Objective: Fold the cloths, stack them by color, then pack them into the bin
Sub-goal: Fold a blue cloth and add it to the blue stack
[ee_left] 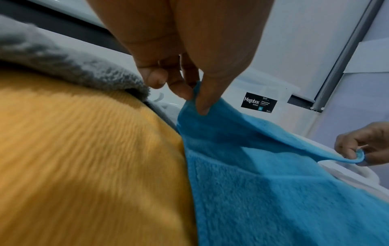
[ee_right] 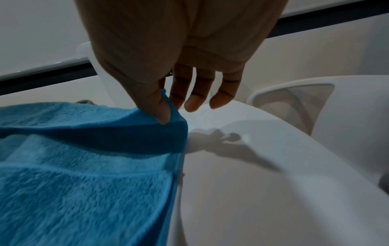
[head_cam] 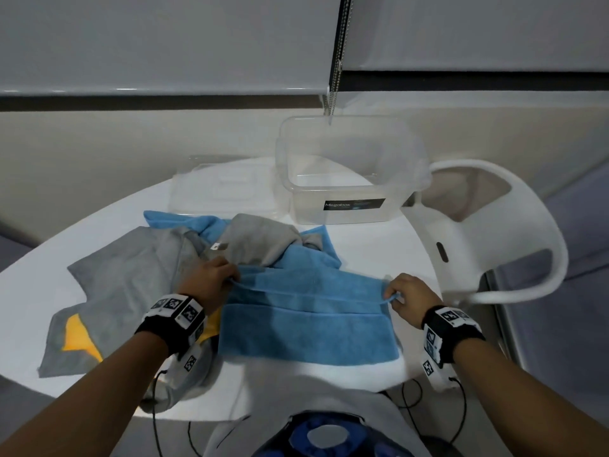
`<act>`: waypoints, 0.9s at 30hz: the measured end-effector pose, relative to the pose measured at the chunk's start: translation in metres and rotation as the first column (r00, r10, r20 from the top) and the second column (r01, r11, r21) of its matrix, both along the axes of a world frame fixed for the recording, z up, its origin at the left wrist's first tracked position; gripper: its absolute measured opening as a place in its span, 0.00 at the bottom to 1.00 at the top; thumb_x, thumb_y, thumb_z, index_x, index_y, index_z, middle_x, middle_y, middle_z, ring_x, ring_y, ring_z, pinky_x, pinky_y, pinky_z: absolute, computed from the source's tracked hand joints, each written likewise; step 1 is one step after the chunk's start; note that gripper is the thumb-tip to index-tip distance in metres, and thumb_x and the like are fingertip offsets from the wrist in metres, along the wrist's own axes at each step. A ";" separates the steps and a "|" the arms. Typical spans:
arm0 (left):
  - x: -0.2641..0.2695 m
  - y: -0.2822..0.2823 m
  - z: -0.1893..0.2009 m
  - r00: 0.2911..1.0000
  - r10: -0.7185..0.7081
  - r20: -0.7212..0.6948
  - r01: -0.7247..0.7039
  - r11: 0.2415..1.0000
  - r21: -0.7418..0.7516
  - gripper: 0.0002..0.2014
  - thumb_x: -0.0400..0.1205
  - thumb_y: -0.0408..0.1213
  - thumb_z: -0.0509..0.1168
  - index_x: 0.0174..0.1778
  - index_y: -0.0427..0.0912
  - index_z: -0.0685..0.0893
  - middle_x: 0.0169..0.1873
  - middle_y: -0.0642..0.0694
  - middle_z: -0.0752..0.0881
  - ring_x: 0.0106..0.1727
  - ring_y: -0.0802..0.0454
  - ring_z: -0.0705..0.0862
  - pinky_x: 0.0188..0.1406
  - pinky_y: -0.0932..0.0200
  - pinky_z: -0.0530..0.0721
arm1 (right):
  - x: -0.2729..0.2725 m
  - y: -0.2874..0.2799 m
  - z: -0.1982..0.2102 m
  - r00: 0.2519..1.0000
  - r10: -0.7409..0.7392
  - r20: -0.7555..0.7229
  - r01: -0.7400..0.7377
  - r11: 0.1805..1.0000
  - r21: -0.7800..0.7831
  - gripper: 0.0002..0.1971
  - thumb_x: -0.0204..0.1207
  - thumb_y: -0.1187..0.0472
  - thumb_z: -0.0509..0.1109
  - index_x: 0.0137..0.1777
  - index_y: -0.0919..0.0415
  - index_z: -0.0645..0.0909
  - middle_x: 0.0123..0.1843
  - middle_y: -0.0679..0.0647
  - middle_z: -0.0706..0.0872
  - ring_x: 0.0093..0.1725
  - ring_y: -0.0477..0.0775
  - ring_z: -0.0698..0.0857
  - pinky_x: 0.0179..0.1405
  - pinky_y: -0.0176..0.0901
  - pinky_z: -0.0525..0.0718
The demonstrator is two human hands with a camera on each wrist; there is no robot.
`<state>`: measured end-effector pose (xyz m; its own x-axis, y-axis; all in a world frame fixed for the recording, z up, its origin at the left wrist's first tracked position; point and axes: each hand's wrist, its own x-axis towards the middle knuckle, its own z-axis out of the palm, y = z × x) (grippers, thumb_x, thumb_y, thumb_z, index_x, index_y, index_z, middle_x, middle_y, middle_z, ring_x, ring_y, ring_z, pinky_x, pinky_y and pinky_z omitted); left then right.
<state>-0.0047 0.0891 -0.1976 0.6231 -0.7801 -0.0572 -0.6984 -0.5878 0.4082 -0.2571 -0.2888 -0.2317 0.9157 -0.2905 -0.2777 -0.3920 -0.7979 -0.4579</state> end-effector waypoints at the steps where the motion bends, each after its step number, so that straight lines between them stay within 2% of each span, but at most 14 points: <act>1: -0.004 0.002 0.000 1.000 0.013 -0.006 -0.013 1.000 0.014 0.07 0.68 0.31 0.69 0.39 0.45 0.88 0.40 0.43 0.85 0.36 0.39 0.86 0.34 0.55 0.81 | -0.004 0.002 -0.001 1.000 -0.005 0.006 0.005 1.000 0.009 0.15 0.67 0.72 0.73 0.39 0.47 0.82 0.43 0.47 0.79 0.44 0.54 0.81 0.46 0.45 0.80; 5: -0.022 0.010 0.000 0.996 0.089 -0.016 -0.088 0.994 0.070 0.10 0.67 0.28 0.76 0.39 0.47 0.89 0.43 0.44 0.86 0.43 0.40 0.86 0.39 0.56 0.80 | -0.017 0.011 -0.002 0.998 -0.049 -0.027 0.050 0.998 0.023 0.20 0.68 0.71 0.72 0.37 0.41 0.77 0.43 0.46 0.79 0.45 0.51 0.80 0.47 0.43 0.78; 8: -0.031 0.015 0.000 0.997 0.068 -0.028 -0.064 0.989 0.134 0.11 0.63 0.28 0.78 0.37 0.47 0.89 0.40 0.42 0.83 0.38 0.39 0.85 0.34 0.60 0.76 | -0.026 0.018 -0.005 0.994 -0.078 -0.072 0.081 0.996 0.033 0.23 0.68 0.71 0.71 0.35 0.35 0.73 0.43 0.43 0.77 0.46 0.50 0.79 0.47 0.38 0.74; 10: -0.031 0.015 -0.006 0.999 0.017 -0.034 -0.011 0.986 0.167 0.12 0.63 0.28 0.77 0.38 0.46 0.89 0.39 0.40 0.82 0.36 0.37 0.84 0.35 0.58 0.79 | -0.028 0.022 -0.009 0.991 -0.081 -0.107 0.085 0.996 0.038 0.23 0.69 0.71 0.69 0.35 0.36 0.74 0.45 0.45 0.77 0.47 0.51 0.80 0.48 0.35 0.72; 11: -0.031 0.019 -0.010 1.000 0.009 -0.025 -0.004 0.984 0.180 0.12 0.64 0.29 0.76 0.41 0.47 0.89 0.39 0.39 0.83 0.38 0.37 0.84 0.37 0.56 0.81 | -0.031 0.028 -0.012 0.988 -0.084 -0.127 0.092 0.994 0.054 0.21 0.70 0.72 0.68 0.38 0.38 0.76 0.47 0.46 0.77 0.49 0.51 0.80 0.50 0.35 0.72; 13: -0.030 0.021 -0.016 0.998 0.060 0.002 -0.059 0.975 0.216 0.13 0.71 0.34 0.69 0.50 0.50 0.87 0.44 0.41 0.84 0.44 0.38 0.85 0.44 0.56 0.82 | -0.035 0.033 -0.013 0.983 -0.131 -0.130 0.144 0.985 0.093 0.19 0.72 0.72 0.66 0.49 0.42 0.79 0.55 0.48 0.76 0.52 0.51 0.79 0.57 0.35 0.74; 15: -0.037 0.023 -0.018 0.987 0.158 -0.015 -0.151 0.962 0.226 0.17 0.74 0.39 0.63 0.59 0.53 0.81 0.48 0.43 0.82 0.47 0.39 0.84 0.46 0.55 0.82 | -0.039 0.040 -0.014 0.969 -0.211 -0.125 0.227 0.965 0.130 0.21 0.74 0.71 0.65 0.59 0.45 0.76 0.61 0.51 0.73 0.53 0.50 0.79 0.60 0.41 0.79; 16: -0.043 0.022 -0.016 0.973 0.228 -0.043 -0.213 0.950 0.229 0.16 0.76 0.40 0.62 0.60 0.50 0.78 0.48 0.42 0.82 0.48 0.39 0.84 0.46 0.53 0.82 | -0.041 0.042 -0.013 0.956 -0.255 -0.144 0.275 0.951 0.139 0.21 0.75 0.70 0.65 0.62 0.46 0.73 0.61 0.52 0.73 0.52 0.50 0.79 0.58 0.42 0.80; 18: -0.057 0.023 -0.011 0.933 0.344 -0.104 -0.309 0.917 0.253 0.10 0.79 0.41 0.60 0.55 0.45 0.73 0.45 0.42 0.84 0.47 0.38 0.85 0.41 0.52 0.79 | -0.046 0.046 -0.012 0.925 -0.317 -0.208 0.351 0.923 0.156 0.20 0.77 0.64 0.67 0.64 0.47 0.67 0.55 0.53 0.78 0.48 0.49 0.80 0.48 0.38 0.78; 19: -0.064 0.024 -0.011 0.923 0.358 -0.139 -0.307 0.905 0.293 0.09 0.80 0.41 0.60 0.53 0.43 0.70 0.43 0.42 0.83 0.47 0.38 0.85 0.38 0.53 0.75 | -0.049 0.048 -0.012 0.914 -0.325 -0.241 0.370 0.914 0.170 0.21 0.77 0.60 0.70 0.64 0.47 0.65 0.49 0.51 0.81 0.45 0.49 0.81 0.44 0.38 0.76; 22: -0.075 0.030 -0.017 0.893 0.381 -0.240 -0.270 0.879 0.394 0.19 0.78 0.39 0.67 0.60 0.41 0.67 0.42 0.42 0.83 0.47 0.38 0.84 0.37 0.54 0.73 | -0.060 0.051 -0.018 0.903 -0.304 -0.303 0.373 0.905 0.203 0.28 0.73 0.53 0.77 0.64 0.45 0.62 0.42 0.46 0.84 0.43 0.49 0.83 0.41 0.39 0.75; 25: -0.080 0.034 -0.022 0.848 0.425 -0.316 -0.312 0.883 0.350 0.33 0.73 0.35 0.73 0.69 0.44 0.63 0.37 0.47 0.83 0.41 0.43 0.83 0.38 0.54 0.77 | -0.068 0.052 -0.026 0.909 -0.320 -0.268 0.386 0.890 0.244 0.30 0.71 0.60 0.79 0.67 0.49 0.66 0.38 0.47 0.84 0.39 0.47 0.83 0.36 0.35 0.74; 27: -0.084 0.035 -0.027 0.838 0.411 -0.359 -0.298 0.896 0.330 0.36 0.70 0.32 0.73 0.69 0.44 0.60 0.32 0.49 0.83 0.35 0.45 0.83 0.35 0.53 0.79 | -0.070 0.052 -0.026 0.917 -0.312 -0.249 0.375 0.887 0.268 0.32 0.70 0.64 0.79 0.68 0.49 0.65 0.36 0.50 0.83 0.35 0.49 0.83 0.36 0.39 0.78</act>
<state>-0.0883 0.1242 -0.2244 0.7281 -0.4332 -0.5313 -0.2235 -0.8827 0.4135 -0.3269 -0.2365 -0.2576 0.6921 -0.4498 -0.5645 -0.7218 -0.4302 -0.5422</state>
